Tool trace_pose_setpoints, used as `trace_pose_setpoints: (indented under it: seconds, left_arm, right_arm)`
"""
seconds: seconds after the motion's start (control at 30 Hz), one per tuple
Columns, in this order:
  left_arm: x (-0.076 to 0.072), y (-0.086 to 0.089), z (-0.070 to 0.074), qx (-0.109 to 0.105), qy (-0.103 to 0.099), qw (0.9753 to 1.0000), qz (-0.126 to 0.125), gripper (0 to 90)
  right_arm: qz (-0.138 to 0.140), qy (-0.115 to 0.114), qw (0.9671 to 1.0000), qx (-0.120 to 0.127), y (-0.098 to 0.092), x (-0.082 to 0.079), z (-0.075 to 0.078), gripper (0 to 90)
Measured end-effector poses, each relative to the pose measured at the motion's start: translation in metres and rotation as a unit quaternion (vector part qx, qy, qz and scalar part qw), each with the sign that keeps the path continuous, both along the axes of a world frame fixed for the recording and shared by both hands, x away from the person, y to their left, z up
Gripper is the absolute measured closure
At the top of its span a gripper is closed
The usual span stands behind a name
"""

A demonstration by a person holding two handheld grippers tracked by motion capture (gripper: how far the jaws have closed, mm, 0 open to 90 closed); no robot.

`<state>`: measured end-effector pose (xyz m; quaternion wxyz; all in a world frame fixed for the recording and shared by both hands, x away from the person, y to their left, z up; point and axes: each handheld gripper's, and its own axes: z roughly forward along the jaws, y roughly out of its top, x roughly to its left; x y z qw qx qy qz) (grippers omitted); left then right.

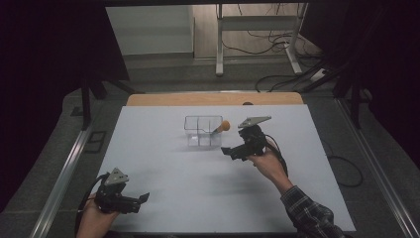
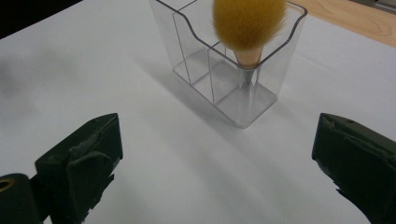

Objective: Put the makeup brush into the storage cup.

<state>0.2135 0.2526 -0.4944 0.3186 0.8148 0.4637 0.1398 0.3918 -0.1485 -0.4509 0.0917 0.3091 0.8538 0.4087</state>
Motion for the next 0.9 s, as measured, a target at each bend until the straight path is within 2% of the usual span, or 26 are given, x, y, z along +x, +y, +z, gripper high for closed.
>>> trace_pose_setpoints:
  seconds: [0.9]
  left_arm:
    - [0.0, 0.0, -0.001, 0.001, 0.003, 1.0, -0.002, 0.3]
  right_arm:
    - [0.007, -0.002, 0.9999, -0.013, -0.012, -0.017, 0.001, 1.9]
